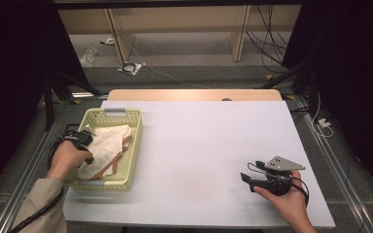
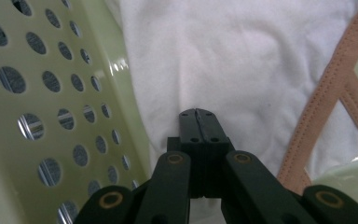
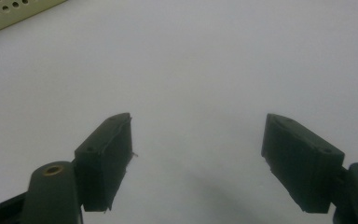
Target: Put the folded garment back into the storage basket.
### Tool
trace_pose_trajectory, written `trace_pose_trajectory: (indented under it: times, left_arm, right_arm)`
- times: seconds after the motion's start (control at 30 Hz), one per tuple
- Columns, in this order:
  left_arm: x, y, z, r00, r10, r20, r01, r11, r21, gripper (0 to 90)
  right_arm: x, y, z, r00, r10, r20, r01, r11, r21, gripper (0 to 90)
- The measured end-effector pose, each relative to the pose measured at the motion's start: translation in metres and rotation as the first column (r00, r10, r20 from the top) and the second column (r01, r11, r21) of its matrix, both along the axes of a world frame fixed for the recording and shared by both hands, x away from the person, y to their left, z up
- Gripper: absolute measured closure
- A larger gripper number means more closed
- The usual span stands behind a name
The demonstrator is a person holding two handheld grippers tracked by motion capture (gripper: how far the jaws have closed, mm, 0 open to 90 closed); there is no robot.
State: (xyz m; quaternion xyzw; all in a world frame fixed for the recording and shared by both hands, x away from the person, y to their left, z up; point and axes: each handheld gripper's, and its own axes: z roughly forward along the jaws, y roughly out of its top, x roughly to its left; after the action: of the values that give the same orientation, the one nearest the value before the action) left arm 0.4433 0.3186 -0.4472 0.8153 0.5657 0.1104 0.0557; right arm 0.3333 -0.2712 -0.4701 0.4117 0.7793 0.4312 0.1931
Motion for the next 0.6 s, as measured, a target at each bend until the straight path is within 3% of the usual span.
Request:
trace_pose_trajectory:
  times: [0.07, 0.17, 0.4, 0.5, 0.6]
  left_arm:
    - [0.001, 0.001, -0.002, 0.9997, 0.014, 0.020, -0.014, 0.9997, 0.022, 89.0]
    - [-0.001, 0.001, -0.003, 0.9993, 0.025, 0.027, -0.026, 0.9996, 0.014, 89.1]
    - [-0.011, 0.004, -0.003, 0.9941, 0.102, -0.037, -0.101, 0.9948, 0.008, 89.2]
    - [-0.012, 0.003, 0.001, 0.9955, 0.095, -0.003, -0.095, 0.9954, -0.007, 87.2]
    - [-0.009, -0.004, 0.009, 0.9928, 0.066, 0.100, -0.060, 0.9962, -0.063, 79.2]
  right_arm:
    - [0.000, 0.000, 0.000, 1.0000, 0.000, 0.001, 0.000, 1.000, 0.000, 25.2]
    - [-0.001, 0.000, 0.001, 1.0000, -0.001, -0.001, 0.001, 1.000, -0.002, 25.2]
    - [0.000, 0.000, 0.000, 1.0000, 0.000, -0.002, 0.000, 1.000, -0.007, 25.2]
    - [0.000, 0.000, 0.001, 1.0000, -0.001, -0.002, 0.001, 1.000, -0.007, 25.2]
    - [0.000, 0.001, 0.000, 1.0000, -0.001, -0.004, 0.001, 1.000, -0.006, 25.2]
